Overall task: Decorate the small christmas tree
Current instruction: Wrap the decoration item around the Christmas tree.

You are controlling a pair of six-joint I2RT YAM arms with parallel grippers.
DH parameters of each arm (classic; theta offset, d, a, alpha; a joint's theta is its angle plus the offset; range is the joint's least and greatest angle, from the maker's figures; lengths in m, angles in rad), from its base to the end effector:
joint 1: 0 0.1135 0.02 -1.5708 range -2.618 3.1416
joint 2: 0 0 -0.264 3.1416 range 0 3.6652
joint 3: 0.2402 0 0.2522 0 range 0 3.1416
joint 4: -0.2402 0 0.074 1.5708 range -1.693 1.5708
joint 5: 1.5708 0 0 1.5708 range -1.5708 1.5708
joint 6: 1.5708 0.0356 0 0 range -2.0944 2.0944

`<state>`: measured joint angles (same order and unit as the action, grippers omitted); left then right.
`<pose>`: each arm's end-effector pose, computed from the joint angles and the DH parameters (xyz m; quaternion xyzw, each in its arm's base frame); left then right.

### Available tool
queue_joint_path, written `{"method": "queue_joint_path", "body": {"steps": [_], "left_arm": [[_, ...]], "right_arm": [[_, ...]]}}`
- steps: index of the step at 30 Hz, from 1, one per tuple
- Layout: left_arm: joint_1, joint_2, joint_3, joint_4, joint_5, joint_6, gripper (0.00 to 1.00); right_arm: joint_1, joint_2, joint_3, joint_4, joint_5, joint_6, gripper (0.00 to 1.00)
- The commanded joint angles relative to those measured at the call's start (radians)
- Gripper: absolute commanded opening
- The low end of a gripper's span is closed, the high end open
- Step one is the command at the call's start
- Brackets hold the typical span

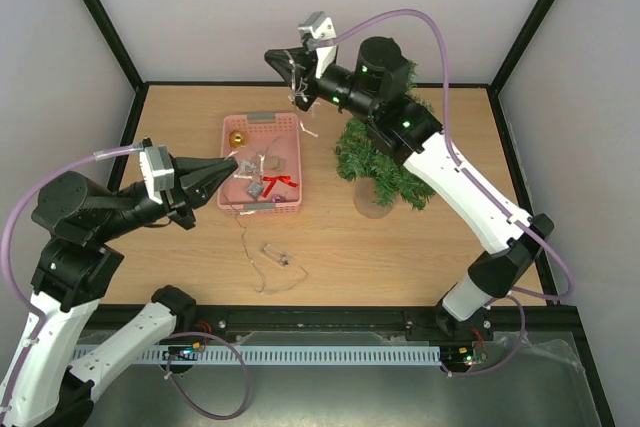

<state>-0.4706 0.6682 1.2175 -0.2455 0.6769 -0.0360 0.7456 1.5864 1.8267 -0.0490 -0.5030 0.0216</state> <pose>0.0678 -0.0595 0.4866 0.3817 0.4876 -0.3808 0.6867 0.2463 0.2508 0.5140 -0.3978 0.5084 0.4265 0.6336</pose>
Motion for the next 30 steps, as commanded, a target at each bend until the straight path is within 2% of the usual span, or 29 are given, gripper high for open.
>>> {"method": "queue_joint_path", "body": {"steps": [1,13,18,24,30], "left_arm": [[0.006,-0.007,0.002,-0.018,0.004,0.022,0.03],[0.006,-0.011,0.004,-0.011,0.053,0.024,0.02],[0.006,-0.017,0.002,-0.004,0.112,0.032,0.02],[0.006,-0.015,-0.01,0.002,0.131,0.029,0.02],[0.007,-0.007,-0.037,0.012,0.136,0.012,0.03]], "right_arm": [[0.004,0.027,0.05,-0.041,-0.007,-0.034,0.02],[0.032,-0.01,0.013,-0.1,-0.093,-0.022,0.02],[0.056,-0.078,-0.106,-0.054,-0.135,0.022,0.02],[0.065,-0.152,-0.203,-0.089,-0.084,0.028,0.02],[0.065,-0.362,-0.48,0.007,0.034,0.141,0.02]]}}
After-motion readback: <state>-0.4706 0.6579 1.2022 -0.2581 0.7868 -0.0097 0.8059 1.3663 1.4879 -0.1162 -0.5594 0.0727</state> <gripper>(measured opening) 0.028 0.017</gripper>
